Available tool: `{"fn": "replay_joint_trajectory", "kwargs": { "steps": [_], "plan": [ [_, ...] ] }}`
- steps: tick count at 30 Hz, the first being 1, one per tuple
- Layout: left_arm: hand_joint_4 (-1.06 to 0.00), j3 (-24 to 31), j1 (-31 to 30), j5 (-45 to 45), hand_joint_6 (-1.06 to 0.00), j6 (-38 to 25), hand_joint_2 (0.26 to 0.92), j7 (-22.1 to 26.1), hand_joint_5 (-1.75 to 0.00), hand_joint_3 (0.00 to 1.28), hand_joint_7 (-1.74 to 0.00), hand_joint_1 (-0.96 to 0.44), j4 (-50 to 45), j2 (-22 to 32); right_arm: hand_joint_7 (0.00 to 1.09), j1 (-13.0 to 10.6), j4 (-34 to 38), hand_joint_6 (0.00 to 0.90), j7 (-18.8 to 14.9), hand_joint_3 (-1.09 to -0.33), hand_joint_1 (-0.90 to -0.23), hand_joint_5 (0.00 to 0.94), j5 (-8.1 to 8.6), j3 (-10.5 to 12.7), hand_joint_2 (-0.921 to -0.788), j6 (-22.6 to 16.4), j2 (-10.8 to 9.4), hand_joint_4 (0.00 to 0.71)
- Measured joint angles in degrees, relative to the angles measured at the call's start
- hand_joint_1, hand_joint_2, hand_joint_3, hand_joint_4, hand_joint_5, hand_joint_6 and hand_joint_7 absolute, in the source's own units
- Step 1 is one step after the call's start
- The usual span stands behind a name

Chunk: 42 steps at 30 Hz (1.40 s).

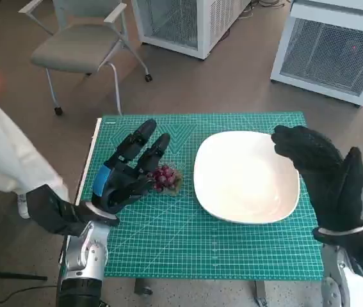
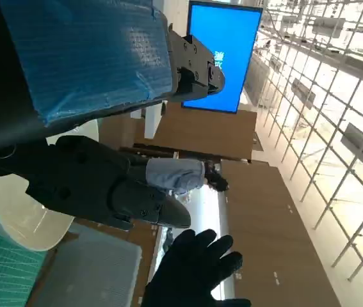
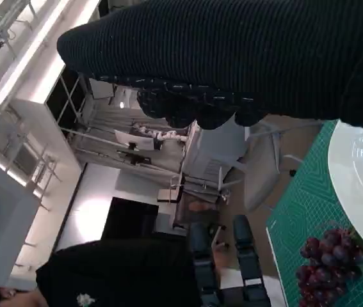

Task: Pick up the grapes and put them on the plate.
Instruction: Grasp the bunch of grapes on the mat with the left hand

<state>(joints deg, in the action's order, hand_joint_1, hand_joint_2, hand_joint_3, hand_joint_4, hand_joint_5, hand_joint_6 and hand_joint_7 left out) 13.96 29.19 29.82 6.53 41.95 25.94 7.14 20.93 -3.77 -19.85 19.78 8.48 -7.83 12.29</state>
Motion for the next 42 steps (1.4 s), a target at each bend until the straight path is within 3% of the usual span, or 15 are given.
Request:
{"fn": "replay_joint_trajectory", "kwargs": {
  "steps": [9,18,27,34,42],
  "plan": [
    [-0.18,-1.2,-0.1,-5.8,-0.33,2.5,0.896,-1.2,0.00,0.00,0.00,-0.39,-3.0,4.1,0.76,0.0,0.0,0.031,0.0,-0.599,-0.558,0.242,-0.03,-0.1,-0.921,-0.4,0.0,0.339],
    [-0.15,-3.3,0.2,-20.5,-0.28,10.0,0.836,-8.8,0.00,0.00,0.00,-0.19,-6.0,12.4,0.75,0.0,0.0,0.034,0.0,-0.597,-0.557,0.236,-0.03,-0.1,-0.921,-0.9,0.0,0.340],
    [-0.09,-6.8,0.3,-34.4,-0.21,10.7,0.791,-15.8,0.00,0.00,0.00,-0.26,-10.6,20.0,0.75,0.0,0.0,0.038,0.1,-0.596,-0.557,0.230,-0.88,0.0,-0.921,-1.2,0.0,0.342],
    [-0.06,-10.6,0.3,-43.7,-0.19,7.4,0.762,-18.5,0.00,0.00,0.00,-0.36,-14.5,23.6,0.74,0.0,0.0,0.043,0.1,-0.595,-0.549,0.224,-0.96,0.1,-0.921,-1.2,-0.1,0.344],
    [-0.05,-15.2,0.6,-50.5,-0.18,-3.6,0.744,-17.2,0.00,0.00,0.00,-0.32,-19.3,24.7,0.74,0.0,0.0,0.046,0.1,-0.596,-0.546,0.218,-0.96,0.2,-0.921,-1.2,-0.1,0.347]
  ]
}}
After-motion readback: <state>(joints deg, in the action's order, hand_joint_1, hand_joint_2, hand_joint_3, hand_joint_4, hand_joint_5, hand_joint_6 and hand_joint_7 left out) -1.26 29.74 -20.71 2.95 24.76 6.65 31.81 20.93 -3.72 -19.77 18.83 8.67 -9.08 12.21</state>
